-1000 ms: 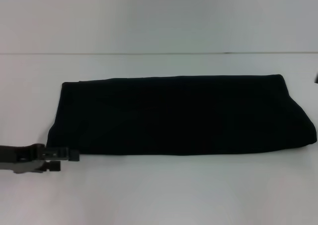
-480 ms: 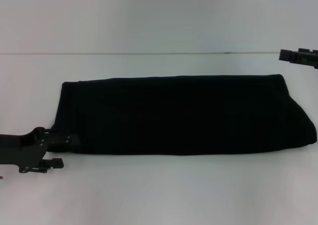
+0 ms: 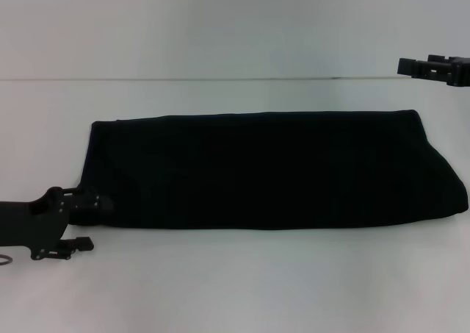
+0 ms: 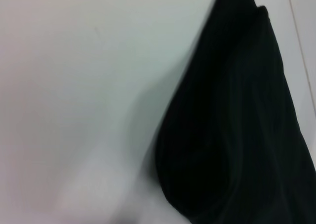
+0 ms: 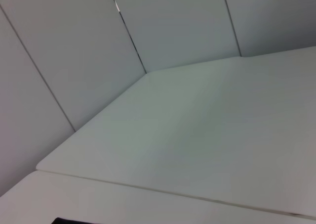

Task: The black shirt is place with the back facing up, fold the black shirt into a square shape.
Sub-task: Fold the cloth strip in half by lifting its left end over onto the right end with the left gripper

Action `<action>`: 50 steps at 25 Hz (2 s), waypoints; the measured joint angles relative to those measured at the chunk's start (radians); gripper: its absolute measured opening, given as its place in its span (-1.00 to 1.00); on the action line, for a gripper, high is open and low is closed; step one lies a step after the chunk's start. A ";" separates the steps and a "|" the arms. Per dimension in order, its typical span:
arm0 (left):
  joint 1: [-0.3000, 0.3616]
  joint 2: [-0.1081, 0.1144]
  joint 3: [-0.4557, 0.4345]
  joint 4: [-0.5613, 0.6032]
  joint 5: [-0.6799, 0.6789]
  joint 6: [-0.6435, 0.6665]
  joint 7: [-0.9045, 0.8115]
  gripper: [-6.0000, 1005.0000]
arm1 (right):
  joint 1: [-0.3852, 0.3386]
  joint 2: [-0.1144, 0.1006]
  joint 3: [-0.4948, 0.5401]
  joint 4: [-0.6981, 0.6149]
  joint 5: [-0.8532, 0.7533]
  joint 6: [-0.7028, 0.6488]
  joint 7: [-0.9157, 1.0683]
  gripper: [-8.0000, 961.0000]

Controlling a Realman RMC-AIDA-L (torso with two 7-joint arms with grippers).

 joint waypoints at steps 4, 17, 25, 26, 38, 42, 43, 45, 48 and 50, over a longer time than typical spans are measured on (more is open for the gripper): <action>-0.007 0.005 -0.002 -0.016 -0.004 -0.038 -0.008 0.69 | 0.002 0.000 -0.001 -0.001 0.001 0.006 0.006 0.94; -0.017 0.013 -0.013 -0.040 -0.003 -0.086 -0.005 0.68 | 0.004 0.000 0.005 -0.010 0.001 0.005 0.008 0.94; -0.018 0.013 -0.009 -0.040 0.000 -0.101 -0.003 0.68 | 0.004 0.000 0.006 -0.011 0.001 0.007 0.008 0.94; -0.019 0.013 -0.010 -0.040 0.000 -0.102 -0.003 0.68 | 0.004 0.000 0.005 -0.011 0.001 0.007 0.008 0.94; -0.019 0.012 -0.006 -0.047 0.000 -0.126 0.002 0.68 | 0.003 0.000 0.007 -0.007 0.001 0.009 0.008 0.94; -0.016 0.010 -0.007 -0.051 -0.002 -0.128 0.008 0.68 | 0.003 0.000 0.007 -0.006 0.001 0.011 0.008 0.94; -0.016 0.010 -0.008 -0.054 -0.002 -0.129 0.009 0.68 | 0.003 0.000 0.007 -0.006 0.001 0.011 0.007 0.94; -0.017 0.010 -0.009 -0.064 -0.002 -0.137 0.014 0.68 | 0.003 0.000 0.007 -0.006 0.001 0.011 0.006 0.94; -0.018 0.010 -0.010 -0.071 -0.006 -0.145 0.021 0.68 | 0.002 0.000 0.007 -0.006 0.001 0.011 0.006 0.94; -0.021 0.011 -0.009 -0.073 -0.007 -0.148 0.027 0.68 | 0.001 0.000 0.007 -0.006 0.001 0.011 0.007 0.94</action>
